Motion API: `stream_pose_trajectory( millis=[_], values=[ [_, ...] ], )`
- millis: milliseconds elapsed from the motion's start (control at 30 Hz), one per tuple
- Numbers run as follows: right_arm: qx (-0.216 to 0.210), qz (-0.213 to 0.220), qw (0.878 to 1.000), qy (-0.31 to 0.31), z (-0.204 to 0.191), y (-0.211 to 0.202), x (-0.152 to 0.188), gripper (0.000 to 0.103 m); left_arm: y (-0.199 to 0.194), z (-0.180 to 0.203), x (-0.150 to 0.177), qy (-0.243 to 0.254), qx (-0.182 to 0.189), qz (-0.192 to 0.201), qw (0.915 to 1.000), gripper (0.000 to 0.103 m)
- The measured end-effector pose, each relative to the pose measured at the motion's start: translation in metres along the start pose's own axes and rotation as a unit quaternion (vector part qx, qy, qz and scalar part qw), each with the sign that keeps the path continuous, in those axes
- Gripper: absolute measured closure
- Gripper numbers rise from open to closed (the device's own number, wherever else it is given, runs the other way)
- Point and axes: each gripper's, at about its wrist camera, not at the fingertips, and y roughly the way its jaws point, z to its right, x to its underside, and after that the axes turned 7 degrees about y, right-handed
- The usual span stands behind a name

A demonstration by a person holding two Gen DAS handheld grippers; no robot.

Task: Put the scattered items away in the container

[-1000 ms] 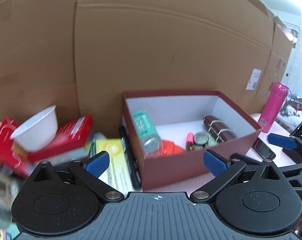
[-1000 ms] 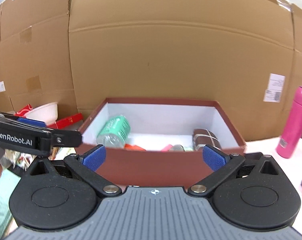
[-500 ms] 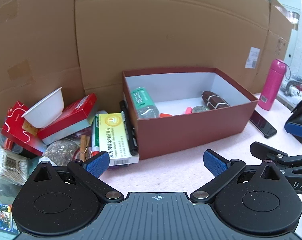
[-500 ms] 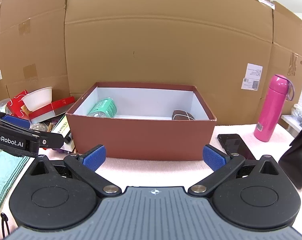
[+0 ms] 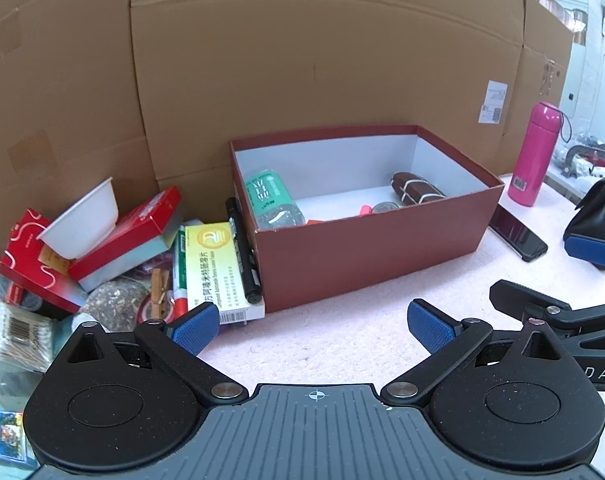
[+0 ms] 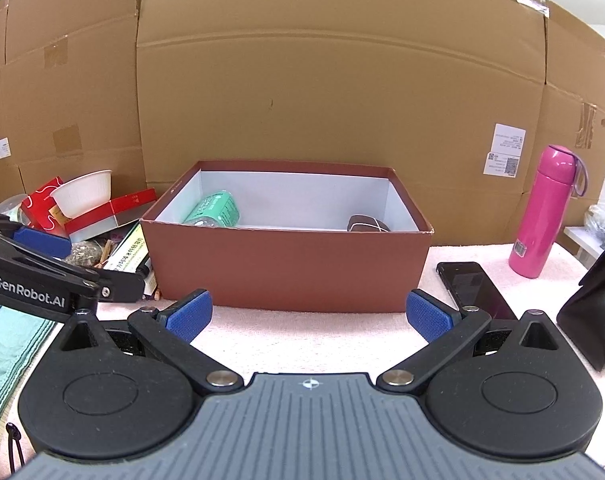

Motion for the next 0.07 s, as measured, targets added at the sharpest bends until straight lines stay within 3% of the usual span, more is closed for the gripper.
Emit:
stream_pose_trajectory(
  millis=[67],
  values=[
    [0.001,0.001,1.000,0.000,-0.0010,0.0008,-0.0002,0.000,-0.0001,0.0007,0.0004,0.003,-0.002,0.000,1.0000,0.000]
  ],
)
